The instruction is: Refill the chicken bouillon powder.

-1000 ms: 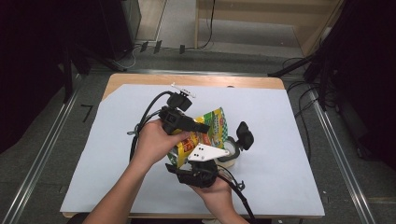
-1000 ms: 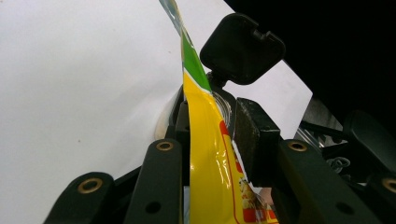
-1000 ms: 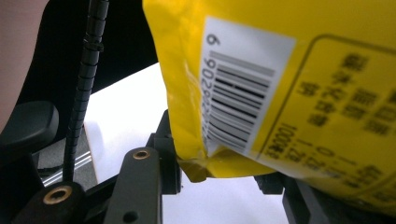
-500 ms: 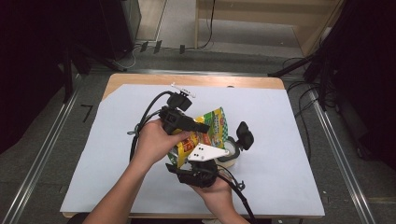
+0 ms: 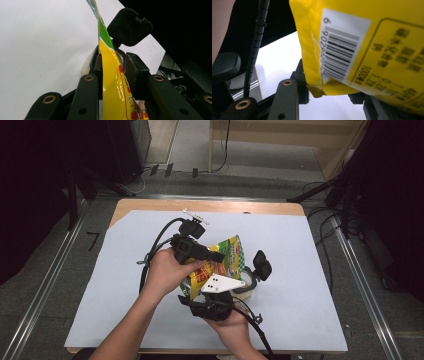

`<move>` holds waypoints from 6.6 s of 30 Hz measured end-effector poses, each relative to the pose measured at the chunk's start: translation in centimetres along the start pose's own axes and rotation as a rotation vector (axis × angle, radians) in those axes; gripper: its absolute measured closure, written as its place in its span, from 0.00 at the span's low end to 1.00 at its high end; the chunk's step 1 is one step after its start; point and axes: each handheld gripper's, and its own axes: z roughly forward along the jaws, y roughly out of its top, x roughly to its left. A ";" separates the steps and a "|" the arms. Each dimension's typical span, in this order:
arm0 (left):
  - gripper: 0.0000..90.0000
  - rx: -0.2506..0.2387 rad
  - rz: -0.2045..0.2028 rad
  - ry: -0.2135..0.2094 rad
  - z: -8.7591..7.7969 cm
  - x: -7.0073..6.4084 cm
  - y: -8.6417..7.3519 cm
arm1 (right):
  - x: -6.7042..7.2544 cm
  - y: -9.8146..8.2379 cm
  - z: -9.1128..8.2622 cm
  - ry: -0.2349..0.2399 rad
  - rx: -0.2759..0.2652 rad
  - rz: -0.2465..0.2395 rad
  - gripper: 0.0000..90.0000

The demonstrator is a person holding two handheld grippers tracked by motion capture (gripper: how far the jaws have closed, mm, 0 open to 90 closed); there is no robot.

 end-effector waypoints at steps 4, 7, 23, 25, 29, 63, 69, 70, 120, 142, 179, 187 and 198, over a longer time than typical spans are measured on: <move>0.81 -0.004 0.001 -0.002 0.0 0.0 0.0 | -0.1 0.0 0.0 -0.002 0.001 -0.003 0.69; 0.81 -0.005 0.004 0.003 0.0 0.0 0.0 | -0.1 0.0 0.0 -0.004 0.001 -0.004 0.69; 0.81 -0.015 0.005 0.007 -0.1 0.3 0.1 | -0.3 0.2 0.2 0.001 0.009 -0.002 0.69; 0.81 -0.015 0.006 0.008 -0.1 0.3 0.1 | -0.3 0.2 0.2 0.002 0.009 0.000 0.69; 0.81 -0.015 0.006 0.011 0.0 0.3 0.1 | -0.3 0.2 0.2 0.001 0.010 0.000 0.69; 0.85 -0.001 0.034 0.025 0.0 -1.0 0.1 | -0.1 -0.1 0.6 0.004 0.017 -0.002 0.69; 0.85 0.007 0.040 0.026 0.1 -1.1 0.1 | -0.1 -0.3 0.8 0.006 0.024 -0.010 0.68; 0.85 0.005 0.040 0.021 0.1 -1.1 0.1 | -0.1 -0.3 0.8 0.006 0.029 -0.011 0.68; 0.84 0.011 0.005 -0.028 0.9 0.4 1.5 | -0.9 0.9 0.1 0.021 0.039 0.033 0.68; 0.84 0.009 0.001 -0.032 1.1 0.7 1.6 | -1.2 0.9 0.1 0.015 0.047 0.022 0.69; 0.84 -0.010 0.019 -0.024 0.9 0.3 1.6 | -1.2 1.1 0.0 0.005 0.044 0.009 0.69; 0.84 0.014 0.030 -0.005 1.4 0.1 1.5 | -1.2 0.6 0.2 0.006 0.045 0.030 0.69; 0.85 0.016 0.043 -0.002 1.5 -0.3 1.5 | -1.2 0.4 0.2 0.014 0.040 0.047 0.70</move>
